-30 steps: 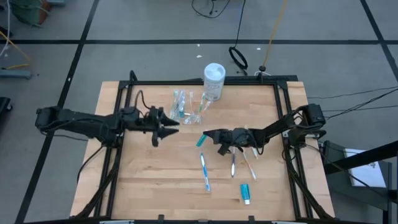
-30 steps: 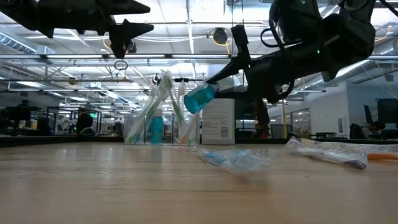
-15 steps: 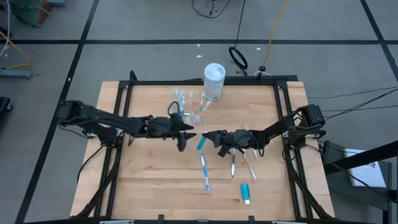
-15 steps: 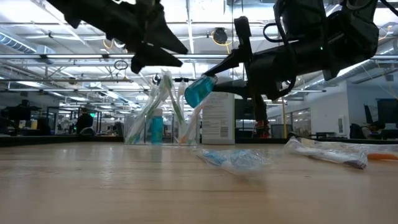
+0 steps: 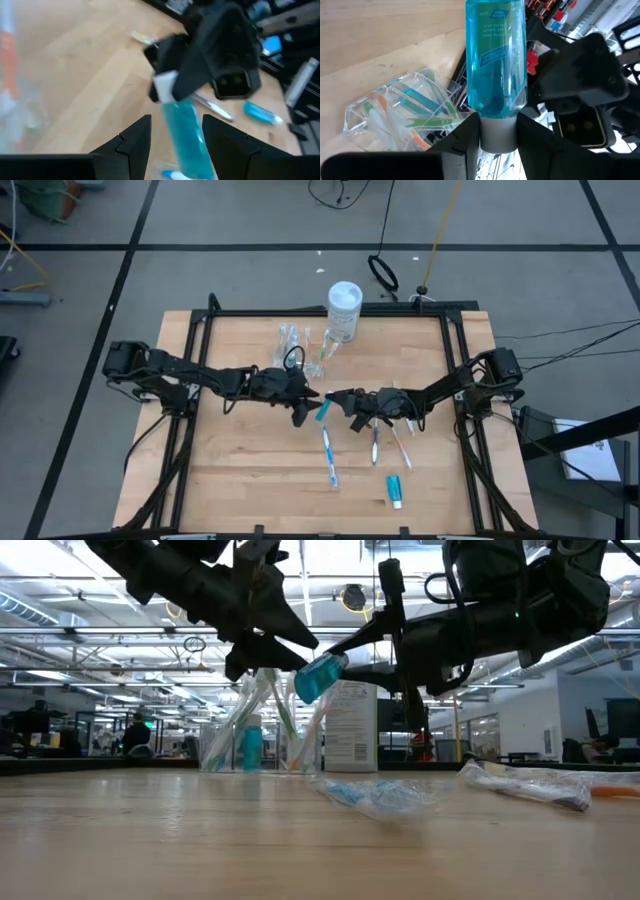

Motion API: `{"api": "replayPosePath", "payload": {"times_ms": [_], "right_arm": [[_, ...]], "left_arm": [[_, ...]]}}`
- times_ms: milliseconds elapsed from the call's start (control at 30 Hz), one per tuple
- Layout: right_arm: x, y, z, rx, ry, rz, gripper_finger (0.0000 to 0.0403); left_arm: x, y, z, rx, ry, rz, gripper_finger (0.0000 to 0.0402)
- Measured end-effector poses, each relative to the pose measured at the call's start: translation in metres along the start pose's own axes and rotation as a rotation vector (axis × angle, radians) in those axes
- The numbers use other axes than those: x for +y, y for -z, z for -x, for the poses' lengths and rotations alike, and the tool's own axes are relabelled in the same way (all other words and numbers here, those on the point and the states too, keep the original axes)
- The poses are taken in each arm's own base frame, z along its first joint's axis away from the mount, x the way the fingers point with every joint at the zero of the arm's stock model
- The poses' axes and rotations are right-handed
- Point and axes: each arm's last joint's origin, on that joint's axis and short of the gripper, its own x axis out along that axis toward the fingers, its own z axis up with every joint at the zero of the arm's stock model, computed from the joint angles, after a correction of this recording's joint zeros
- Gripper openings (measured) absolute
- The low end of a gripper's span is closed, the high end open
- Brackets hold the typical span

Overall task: Pick & Place toothbrushing station
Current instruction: Put the blue mouthwash into the transparent organizer

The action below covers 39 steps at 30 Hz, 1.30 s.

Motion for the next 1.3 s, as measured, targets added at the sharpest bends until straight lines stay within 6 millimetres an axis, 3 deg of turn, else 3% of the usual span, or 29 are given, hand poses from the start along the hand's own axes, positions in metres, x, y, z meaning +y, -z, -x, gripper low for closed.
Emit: {"api": "replayPosePath", "payload": {"times_ms": [433, 733, 933, 1100, 1300], "right_arm": [[0.005, 0.009, -0.003, 0.024, -0.021, -0.075, 0.0106], [0.006, 0.009, -0.005, 0.022, -0.038, -0.125, 0.0106], [0.006, 0.008, -0.005, 0.021, -0.039, -0.146, 0.0106], [0.004, 0.009, -0.005, 0.025, -0.027, -0.180, 0.0106], [0.003, 0.010, -0.006, 0.031, -0.015, -0.184, 0.0106]], "left_arm": [[0.019, -0.017, 0.000, -0.044, 0.076, 0.109, 0.0184], [0.024, -0.008, -0.023, -0.045, 0.079, 0.262, 0.0184], [0.022, -0.013, -0.020, -0.033, 0.077, 0.210, 0.0184], [0.016, -0.021, -0.014, 0.125, -0.008, 0.173, 0.0184], [-0.005, -0.047, -0.009, 0.246, -0.095, 0.097, 0.0184]]}}
